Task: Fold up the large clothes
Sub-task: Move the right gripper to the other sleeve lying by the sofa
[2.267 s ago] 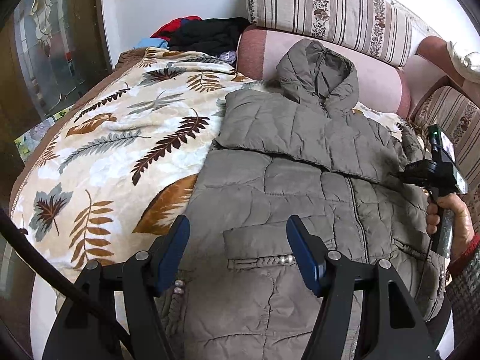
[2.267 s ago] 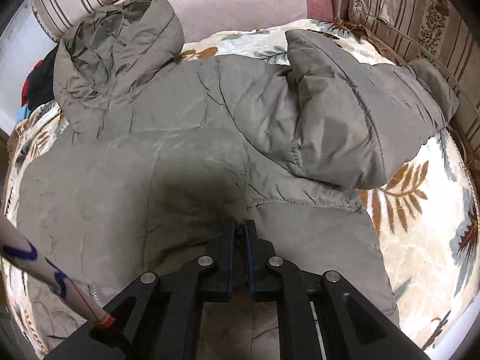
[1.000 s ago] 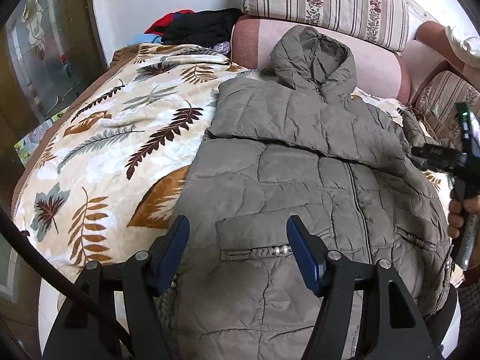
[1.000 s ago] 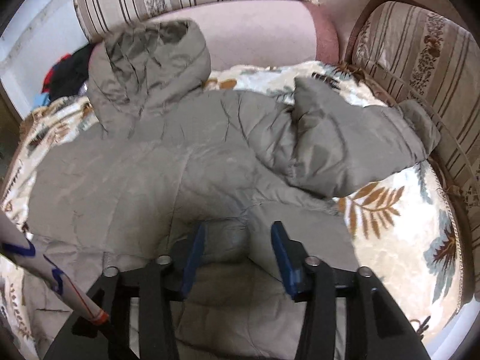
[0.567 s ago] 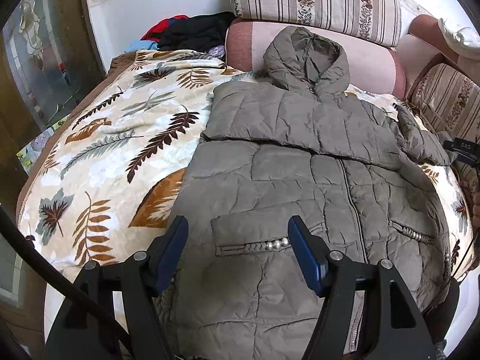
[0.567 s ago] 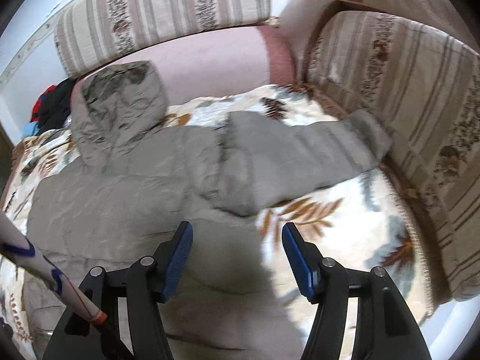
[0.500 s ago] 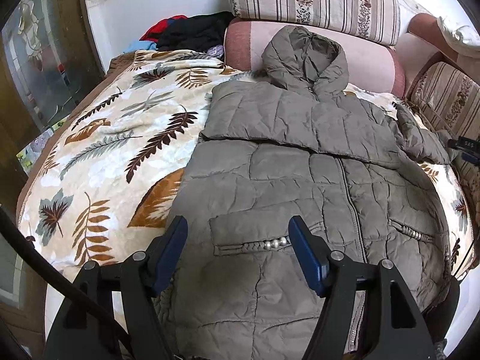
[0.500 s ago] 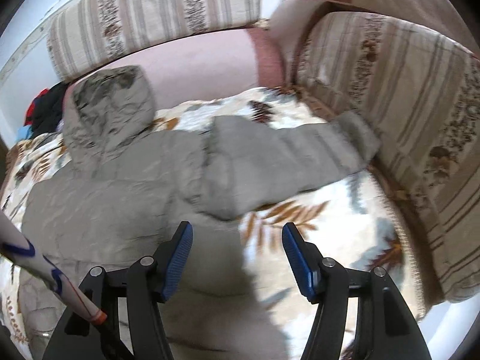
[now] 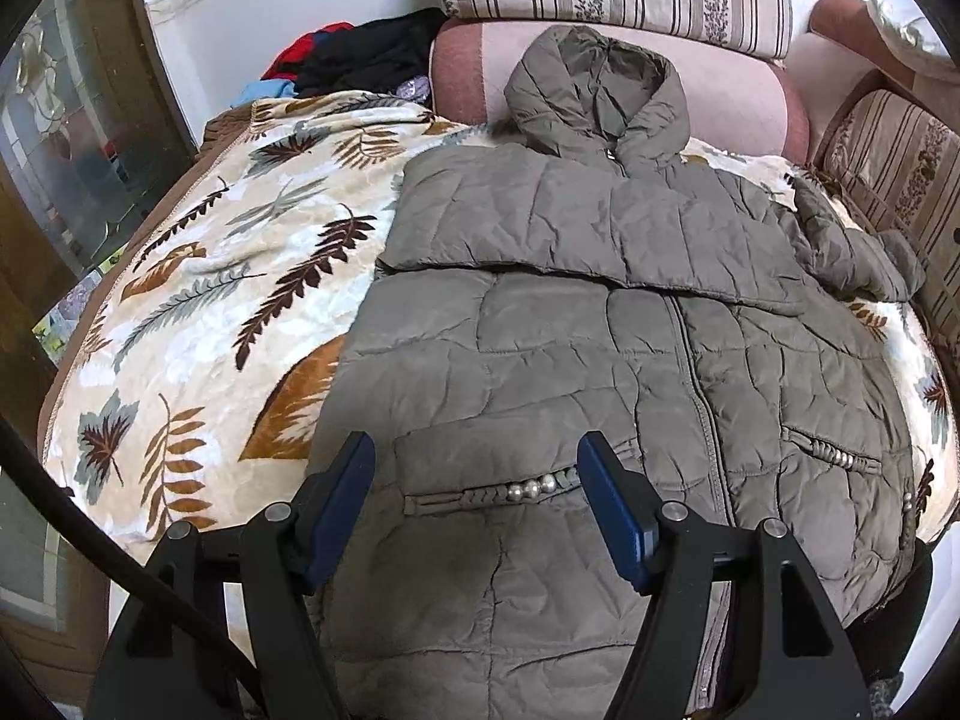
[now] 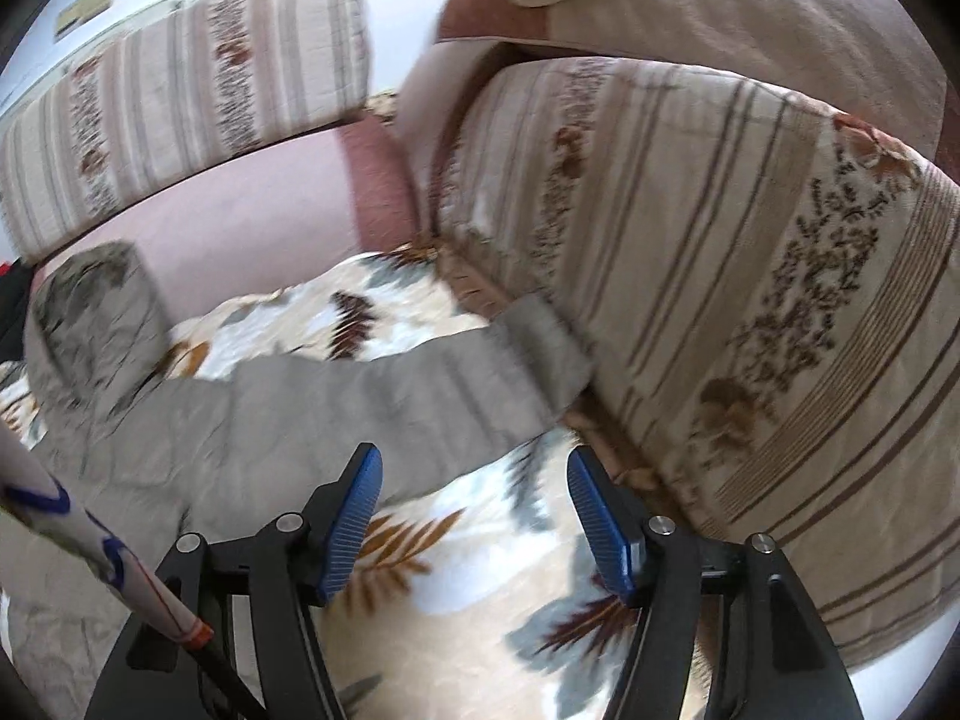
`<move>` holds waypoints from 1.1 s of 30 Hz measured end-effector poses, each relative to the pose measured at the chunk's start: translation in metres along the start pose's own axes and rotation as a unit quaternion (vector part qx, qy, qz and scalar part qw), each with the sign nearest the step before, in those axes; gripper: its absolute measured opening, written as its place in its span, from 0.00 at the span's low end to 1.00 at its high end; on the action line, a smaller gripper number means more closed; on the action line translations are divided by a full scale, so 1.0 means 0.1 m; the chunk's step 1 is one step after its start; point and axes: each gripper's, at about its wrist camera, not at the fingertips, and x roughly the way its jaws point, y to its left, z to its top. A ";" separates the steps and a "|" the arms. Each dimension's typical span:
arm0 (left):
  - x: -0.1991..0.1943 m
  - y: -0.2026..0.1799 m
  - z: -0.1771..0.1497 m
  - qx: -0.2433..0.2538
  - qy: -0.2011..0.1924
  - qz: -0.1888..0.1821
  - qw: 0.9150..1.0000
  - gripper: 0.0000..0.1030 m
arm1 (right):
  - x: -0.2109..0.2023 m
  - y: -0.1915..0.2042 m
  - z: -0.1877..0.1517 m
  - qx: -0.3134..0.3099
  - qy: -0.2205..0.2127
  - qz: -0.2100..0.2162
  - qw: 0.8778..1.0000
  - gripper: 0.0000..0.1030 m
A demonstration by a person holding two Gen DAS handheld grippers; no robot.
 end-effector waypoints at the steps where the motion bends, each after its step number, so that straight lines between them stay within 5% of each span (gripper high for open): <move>1: 0.03 -0.02 0.01 0.002 0.003 0.000 1.000 0.67 | 0.04 -0.04 0.01 0.001 0.003 -0.006 1.000 0.70; 11: 0.14 -0.21 0.08 0.026 0.013 0.011 1.000 0.67 | 0.48 -0.01 -0.28 -0.039 0.020 -0.076 0.996 0.70; 33: 0.41 -0.53 0.16 0.052 0.046 0.024 0.997 0.67 | 1.02 0.06 -0.36 -0.077 0.033 -0.129 0.988 0.70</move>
